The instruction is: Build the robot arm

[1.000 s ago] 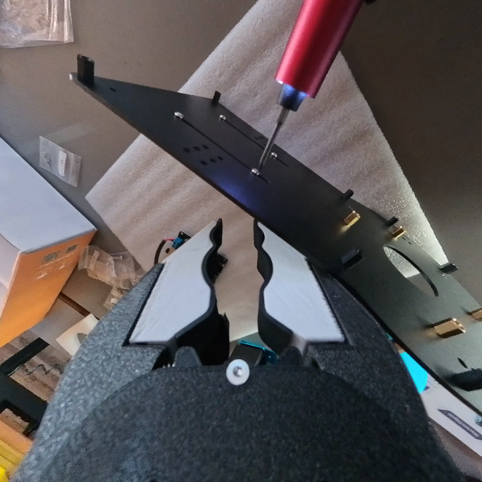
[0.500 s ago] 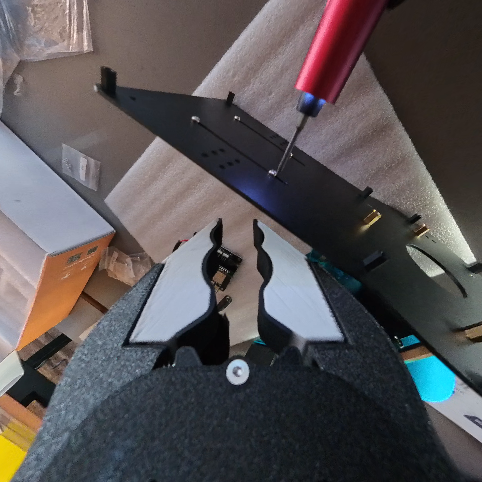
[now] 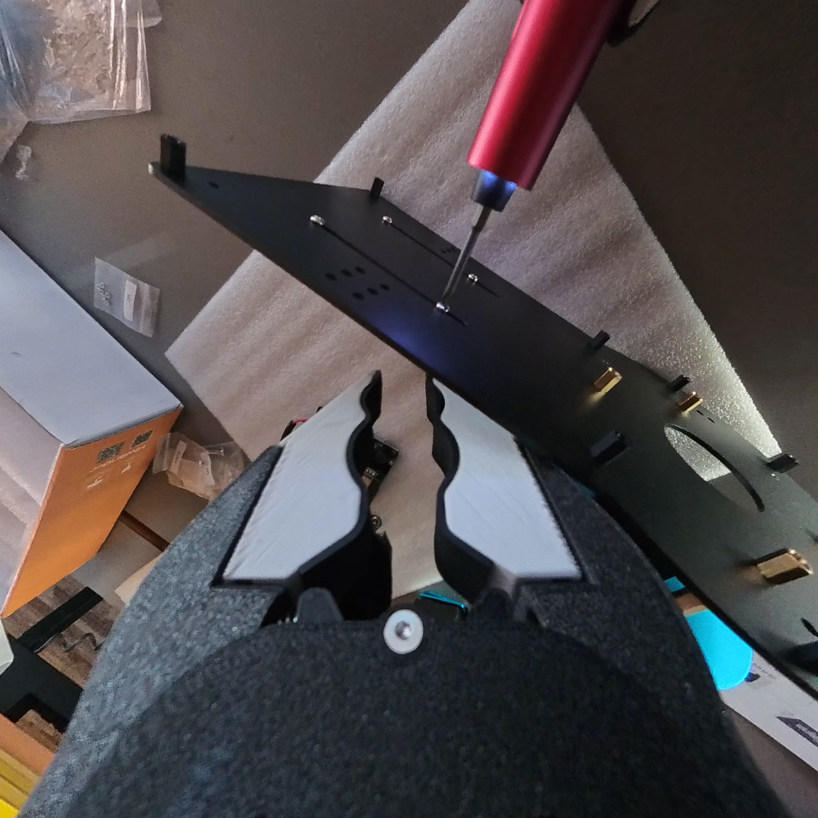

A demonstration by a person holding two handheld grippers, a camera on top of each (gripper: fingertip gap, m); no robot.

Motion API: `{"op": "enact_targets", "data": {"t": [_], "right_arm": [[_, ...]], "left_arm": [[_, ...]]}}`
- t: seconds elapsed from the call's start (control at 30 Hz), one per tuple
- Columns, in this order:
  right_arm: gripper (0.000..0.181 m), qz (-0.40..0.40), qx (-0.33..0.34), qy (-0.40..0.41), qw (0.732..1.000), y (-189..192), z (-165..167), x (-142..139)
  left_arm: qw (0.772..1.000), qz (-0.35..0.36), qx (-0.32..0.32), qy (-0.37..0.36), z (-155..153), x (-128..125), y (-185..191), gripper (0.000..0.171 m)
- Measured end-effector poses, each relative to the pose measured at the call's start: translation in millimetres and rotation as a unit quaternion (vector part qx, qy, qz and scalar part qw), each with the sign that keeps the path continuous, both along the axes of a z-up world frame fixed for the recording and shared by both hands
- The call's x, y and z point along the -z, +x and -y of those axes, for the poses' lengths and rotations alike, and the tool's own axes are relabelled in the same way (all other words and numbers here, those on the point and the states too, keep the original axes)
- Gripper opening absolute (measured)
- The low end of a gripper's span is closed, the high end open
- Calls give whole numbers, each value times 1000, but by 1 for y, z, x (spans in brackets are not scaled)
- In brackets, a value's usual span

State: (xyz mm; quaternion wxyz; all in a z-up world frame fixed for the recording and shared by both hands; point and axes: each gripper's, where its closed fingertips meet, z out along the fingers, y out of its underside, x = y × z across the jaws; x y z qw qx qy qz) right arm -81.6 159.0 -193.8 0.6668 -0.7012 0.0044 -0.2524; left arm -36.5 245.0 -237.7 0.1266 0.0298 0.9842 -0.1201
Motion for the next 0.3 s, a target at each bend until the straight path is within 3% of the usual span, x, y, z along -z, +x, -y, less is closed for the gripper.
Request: {"op": "enact_targets", "data": {"t": [0.3], "right_arm": [[21,3,0,4,1000,-1,-1,0]], "left_arm": [[999,11,31,5,4,3,1,7]]}}
